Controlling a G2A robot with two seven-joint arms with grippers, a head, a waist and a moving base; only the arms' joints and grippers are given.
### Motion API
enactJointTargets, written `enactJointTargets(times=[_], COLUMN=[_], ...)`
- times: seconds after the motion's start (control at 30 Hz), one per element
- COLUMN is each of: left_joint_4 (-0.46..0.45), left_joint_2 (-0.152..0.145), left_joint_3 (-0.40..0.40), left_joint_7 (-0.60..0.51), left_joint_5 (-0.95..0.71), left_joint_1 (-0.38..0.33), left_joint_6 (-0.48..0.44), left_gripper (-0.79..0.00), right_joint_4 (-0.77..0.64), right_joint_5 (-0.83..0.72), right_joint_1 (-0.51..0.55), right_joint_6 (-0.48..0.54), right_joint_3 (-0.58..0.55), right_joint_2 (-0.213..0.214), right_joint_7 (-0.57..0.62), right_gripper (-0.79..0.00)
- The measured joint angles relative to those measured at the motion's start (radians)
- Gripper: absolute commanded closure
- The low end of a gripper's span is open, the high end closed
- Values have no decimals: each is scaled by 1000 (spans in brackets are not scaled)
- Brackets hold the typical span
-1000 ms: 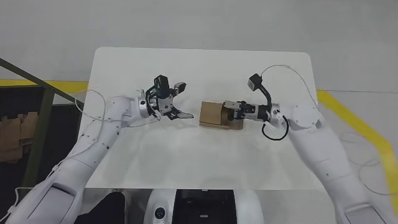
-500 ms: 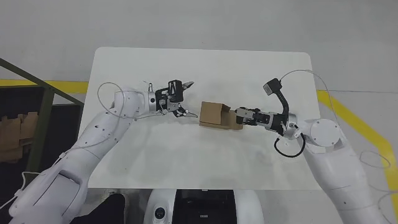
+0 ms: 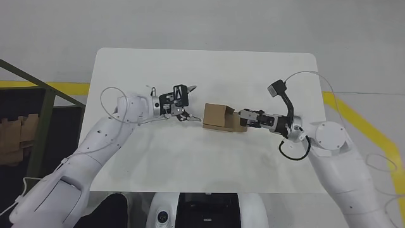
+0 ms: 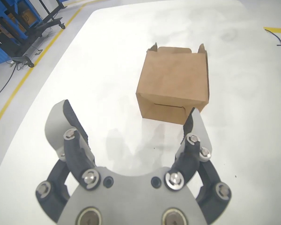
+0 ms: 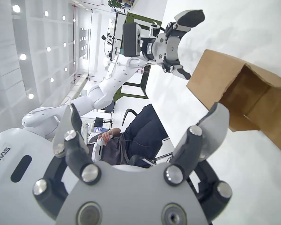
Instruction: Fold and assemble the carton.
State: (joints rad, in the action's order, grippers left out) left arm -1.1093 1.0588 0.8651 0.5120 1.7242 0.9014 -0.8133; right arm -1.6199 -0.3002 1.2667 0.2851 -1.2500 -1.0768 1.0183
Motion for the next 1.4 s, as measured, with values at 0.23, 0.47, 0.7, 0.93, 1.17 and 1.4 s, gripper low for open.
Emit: enactJointTargets(times=[0.23,0.47,0.7,0.93,1.17,1.4], left_joint_4=[23,41,57,91,144,196], left_joint_2=[-8,-5,7,33,62,84], left_joint_3=[-18,-54,-81,-116,-160,-193], left_joint_7=[49,118,139,105,62,75], left_joint_5=[62,94,72,13,-13,-31], left_joint_1=[2,-21,-51,-89,-130,-160], left_joint_6=[-36,-88,-117,-166,-180,-189], left_gripper=[-785,-785,-785,-785,-785,-785], right_joint_4=[-21,-34,-34,-40,-29,47], right_joint_5=[52,131,213,224,289,287], right_joint_1=[22,70,90,93,83,39], right_joint_6=[-19,-55,-90,-99,-145,-147], right_joint_3=[-6,-3,4,7,59,103], right_joint_2=[8,17,18,18,18,11], right_joint_7=[14,-4,-80,-89,-52,-42], right_gripper=[-480,0,0,0,0,0])
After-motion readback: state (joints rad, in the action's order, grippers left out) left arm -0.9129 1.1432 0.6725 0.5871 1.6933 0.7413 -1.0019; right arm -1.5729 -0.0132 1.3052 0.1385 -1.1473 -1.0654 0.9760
